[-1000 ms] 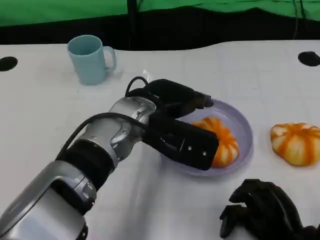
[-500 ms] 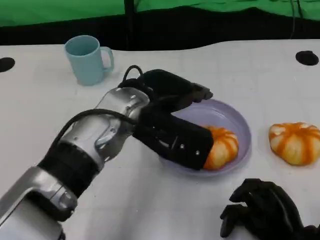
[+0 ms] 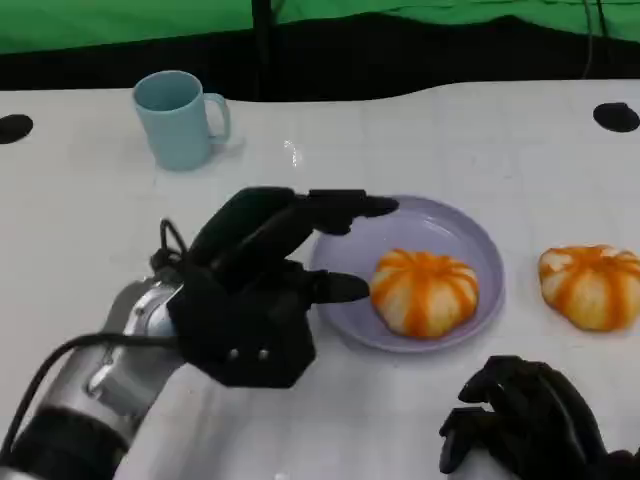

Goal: Grasp the bread from the table and place it into the plate.

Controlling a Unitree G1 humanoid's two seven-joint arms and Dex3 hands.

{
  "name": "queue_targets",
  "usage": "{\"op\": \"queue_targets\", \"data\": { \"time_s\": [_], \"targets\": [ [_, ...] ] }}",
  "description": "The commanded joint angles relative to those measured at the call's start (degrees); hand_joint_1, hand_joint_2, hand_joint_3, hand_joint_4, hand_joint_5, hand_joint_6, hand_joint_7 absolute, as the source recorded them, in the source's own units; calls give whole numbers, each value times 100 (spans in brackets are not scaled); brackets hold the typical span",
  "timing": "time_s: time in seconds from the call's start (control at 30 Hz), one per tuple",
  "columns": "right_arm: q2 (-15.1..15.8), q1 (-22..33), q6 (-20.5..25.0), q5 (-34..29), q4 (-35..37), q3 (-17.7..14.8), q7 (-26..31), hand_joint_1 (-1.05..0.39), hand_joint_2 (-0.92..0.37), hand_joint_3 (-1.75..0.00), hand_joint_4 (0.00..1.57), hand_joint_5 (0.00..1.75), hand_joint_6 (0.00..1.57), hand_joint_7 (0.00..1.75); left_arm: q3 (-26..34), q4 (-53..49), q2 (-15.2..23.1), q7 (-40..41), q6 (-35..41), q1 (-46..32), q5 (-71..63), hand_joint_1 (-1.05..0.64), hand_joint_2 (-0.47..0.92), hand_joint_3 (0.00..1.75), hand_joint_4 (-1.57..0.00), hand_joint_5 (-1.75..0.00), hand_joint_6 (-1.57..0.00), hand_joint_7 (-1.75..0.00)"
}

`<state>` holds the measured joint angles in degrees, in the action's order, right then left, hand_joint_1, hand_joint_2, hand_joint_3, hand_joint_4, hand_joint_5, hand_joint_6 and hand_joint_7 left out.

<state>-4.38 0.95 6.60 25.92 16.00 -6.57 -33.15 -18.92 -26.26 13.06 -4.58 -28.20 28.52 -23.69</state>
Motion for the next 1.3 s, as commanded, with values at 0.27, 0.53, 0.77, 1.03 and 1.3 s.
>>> {"op": "queue_targets", "data": {
  "time_s": [0.27, 0.53, 0.77, 1.03, 1.3],
  "targets": [
    [51, 81, 59, 88, -104, -31, -39, -104, -73, 0, 154, 80, 157, 37, 797, 221, -237, -1587, -317, -1265, 2896, -60, 92, 33, -58, -172, -51, -140],
    [65, 86, 110, 94, -126, -44, -34, -104, -74, 0, 156, 78, 157, 37, 1403, 687, -707, -2812, 912, -2153, 4875, -61, 92, 31, -69, -175, -53, -166],
    [78, 86, 136, 114, -140, -47, -64, -103, -73, -1, 156, 76, 157, 36, 1702, 1017, -880, -3311, 1720, -2599, 5394, -63, 92, 31, -79, -175, -57, -175],
    [107, 105, 148, 157, -186, -42, -104, -103, -74, -1, 156, 75, 157, 35, 2040, 1277, -1077, -3463, 2607, -3004, 5892, -66, 92, 24, -86, -175, -63, -175],
    [127, 105, 77, 106, -155, -23, -98, -104, -74, -1, 156, 75, 157, 35, 2263, 1290, -1147, -3719, 3058, -3037, 6017, -66, 92, 21, -90, -175, -66, -175]
  ]
}}
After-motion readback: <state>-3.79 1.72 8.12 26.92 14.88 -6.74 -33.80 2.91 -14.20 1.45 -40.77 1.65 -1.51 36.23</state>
